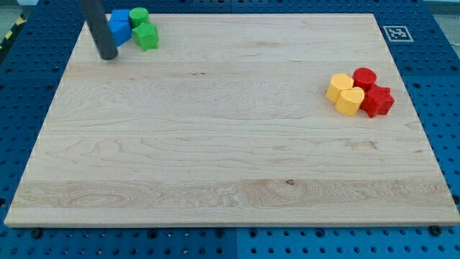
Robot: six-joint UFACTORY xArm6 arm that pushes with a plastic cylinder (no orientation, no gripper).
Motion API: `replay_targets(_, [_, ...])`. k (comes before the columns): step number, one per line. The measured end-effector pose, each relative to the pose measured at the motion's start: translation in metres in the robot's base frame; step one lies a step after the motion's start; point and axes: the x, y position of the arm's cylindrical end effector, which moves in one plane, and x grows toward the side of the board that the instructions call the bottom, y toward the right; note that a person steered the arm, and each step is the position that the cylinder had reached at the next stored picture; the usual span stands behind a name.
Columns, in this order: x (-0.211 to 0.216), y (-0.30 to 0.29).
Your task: Place arm vertically below to the blue triangle
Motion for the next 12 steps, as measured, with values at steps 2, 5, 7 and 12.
replay_targets(2, [-0.058,-0.026])
replay_targets(5, [-0.028,-0.014])
replay_targets(7, [0.041,0.031])
replay_targets(12, [0.064,0.036])
